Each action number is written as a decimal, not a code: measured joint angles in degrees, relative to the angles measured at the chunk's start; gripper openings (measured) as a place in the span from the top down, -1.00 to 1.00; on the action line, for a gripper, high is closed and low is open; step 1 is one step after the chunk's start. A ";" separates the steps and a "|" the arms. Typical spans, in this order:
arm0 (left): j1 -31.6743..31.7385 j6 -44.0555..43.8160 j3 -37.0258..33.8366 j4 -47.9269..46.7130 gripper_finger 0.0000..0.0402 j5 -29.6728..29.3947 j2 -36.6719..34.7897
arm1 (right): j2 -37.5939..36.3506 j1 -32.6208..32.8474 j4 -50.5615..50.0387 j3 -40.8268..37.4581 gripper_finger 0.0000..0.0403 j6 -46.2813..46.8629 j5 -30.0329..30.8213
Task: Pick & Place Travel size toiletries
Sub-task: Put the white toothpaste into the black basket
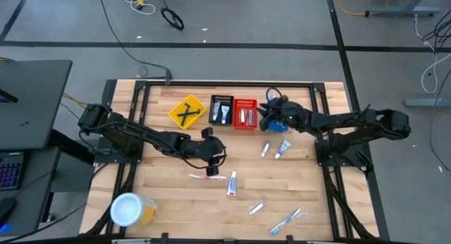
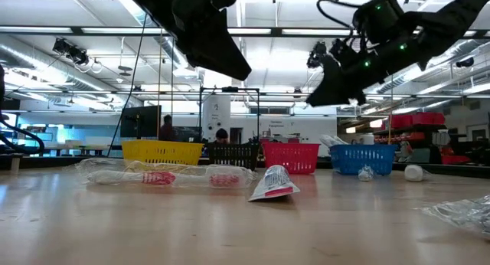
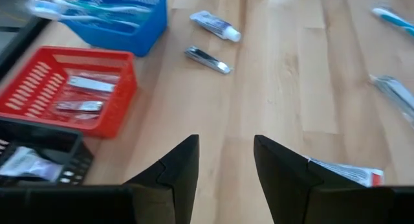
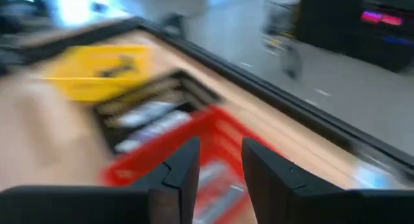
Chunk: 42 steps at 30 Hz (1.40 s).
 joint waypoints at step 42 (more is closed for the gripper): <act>-0.04 -4.40 -0.31 -1.99 0.23 5.43 0.00 | 3.48 19.72 -10.80 0.02 0.38 -6.01 -32.76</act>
